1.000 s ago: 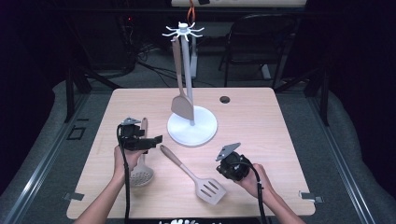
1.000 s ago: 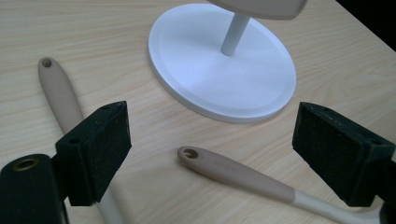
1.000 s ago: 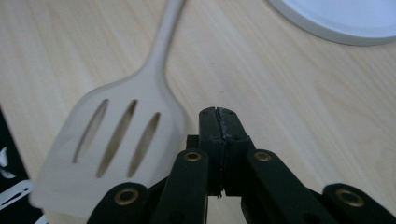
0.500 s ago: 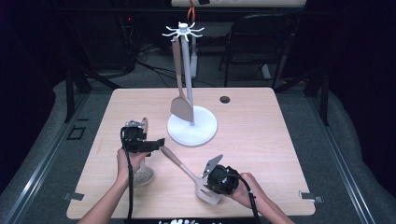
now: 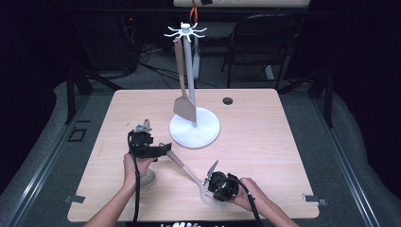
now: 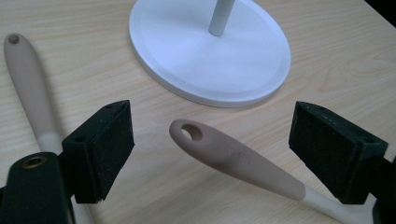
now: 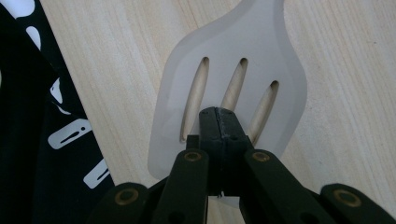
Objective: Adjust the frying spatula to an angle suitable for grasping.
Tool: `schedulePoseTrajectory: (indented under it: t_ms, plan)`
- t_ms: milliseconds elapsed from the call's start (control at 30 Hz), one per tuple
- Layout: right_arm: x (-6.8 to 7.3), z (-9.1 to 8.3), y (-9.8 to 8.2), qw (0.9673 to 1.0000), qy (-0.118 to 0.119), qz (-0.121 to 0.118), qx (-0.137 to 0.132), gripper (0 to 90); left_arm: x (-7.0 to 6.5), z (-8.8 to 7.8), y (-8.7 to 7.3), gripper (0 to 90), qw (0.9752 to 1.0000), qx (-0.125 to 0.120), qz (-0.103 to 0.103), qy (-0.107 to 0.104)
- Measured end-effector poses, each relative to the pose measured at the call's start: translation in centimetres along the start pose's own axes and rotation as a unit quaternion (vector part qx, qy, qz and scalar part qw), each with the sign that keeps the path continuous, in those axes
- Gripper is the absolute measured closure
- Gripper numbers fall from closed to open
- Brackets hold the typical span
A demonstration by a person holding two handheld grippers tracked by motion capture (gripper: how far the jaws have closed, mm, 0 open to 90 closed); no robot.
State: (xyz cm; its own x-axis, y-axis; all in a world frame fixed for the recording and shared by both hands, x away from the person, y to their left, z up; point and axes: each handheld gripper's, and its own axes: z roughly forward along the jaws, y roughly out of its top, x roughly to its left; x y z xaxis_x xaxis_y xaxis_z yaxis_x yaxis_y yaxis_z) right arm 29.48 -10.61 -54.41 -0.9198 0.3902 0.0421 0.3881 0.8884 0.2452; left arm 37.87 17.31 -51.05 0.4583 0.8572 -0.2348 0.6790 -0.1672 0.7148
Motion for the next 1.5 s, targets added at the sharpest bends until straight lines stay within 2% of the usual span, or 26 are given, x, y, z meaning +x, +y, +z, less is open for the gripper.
schedulePoseTrajectory:
  t_ms: [100, 367, 567, 667, 767, 900, 967, 1033, 1067, 1167, 1367, 1400, 1433, 1467, 1500]
  plan:
    - [-0.2, 0.1, -0.1, 0.9999, 0.011, 0.010, -0.007, 90.0, -0.3, 0.4, -0.4, 14.5, 0.9998, 0.013, -0.014, 0.003]
    - [-0.3, 0.0, -0.1, 0.9999, 0.010, 0.009, -0.005, 90.0, -0.2, 0.9, -1.1, 14.9, 0.9988, 0.028, -0.039, 0.014]
    - [-0.3, 0.1, -0.1, 0.9998, 0.015, 0.011, -0.009, 90.0, 0.2, 1.8, -1.4, 15.7, 0.9974, 0.043, -0.057, 0.000]
    - [-0.4, 0.1, -0.1, 0.9998, 0.017, 0.010, -0.009, 90.0, 0.1, 2.3, -1.4, 17.5, 0.9966, 0.050, -0.064, -0.015]
    - [-0.4, 0.0, -0.1, 0.9999, 0.014, 0.005, -0.002, 90.0, -0.1, 2.7, -1.4, 19.4, 0.9963, 0.054, -0.063, -0.021]
    - [-0.4, 0.1, -0.1, 0.9998, 0.019, 0.006, -0.008, 90.0, -0.6, 3.7, -1.3, 23.6, 0.9959, 0.062, -0.062, -0.021]
    - [-0.5, 0.1, -0.1, 0.9998, 0.020, 0.005, -0.007, 90.0, -0.7, 3.8, -1.3, 30.3, 0.9960, 0.059, -0.063, -0.024]
    - [-0.5, 0.1, -0.1, 0.9997, 0.021, 0.006, -0.008, 90.0, -0.9, 4.0, -1.3, 32.3, 0.9963, 0.060, -0.059, -0.013]
    - [-0.5, 0.1, -0.1, 0.9997, 0.022, 0.007, -0.009, 90.0, -0.7, 3.9, -1.4, 36.3, 0.9964, 0.056, -0.062, -0.014]
    - [-0.7, 0.0, -0.1, 0.9996, 0.026, 0.006, -0.006, 90.0, -0.2, 3.7, -1.5, 42.1, 0.9954, 0.046, -0.077, -0.035]
    - [-1.2, 0.0, -0.3, 0.9988, 0.042, 0.020, -0.014, 88.9, -0.7, 2.5, -0.8, 47.2, 0.9958, 0.019, -0.073, -0.053]
    - [-1.2, -0.1, -0.3, 0.9986, 0.044, 0.022, -0.017, 84.9, -0.7, 2.2, -0.7, 48.0, 0.9961, 0.016, -0.066, -0.056]
    - [-1.4, -0.3, -0.3, 0.9977, 0.062, 0.022, -0.019, 70.6, -0.8, 2.0, -0.6, 48.6, 0.9963, 0.010, -0.063, -0.058]
    - [-1.4, -0.3, -0.2, 0.9962, 0.076, 0.032, -0.029, 69.1, -0.8, 2.0, -0.6, 49.3, 0.9963, 0.010, -0.063, -0.058]
    - [-1.3, -0.5, -0.1, 0.9975, 0.057, 0.027, -0.031, 68.7, -1.0, 1.6, -0.4, 49.8, 0.9964, 0.002, -0.058, -0.062]
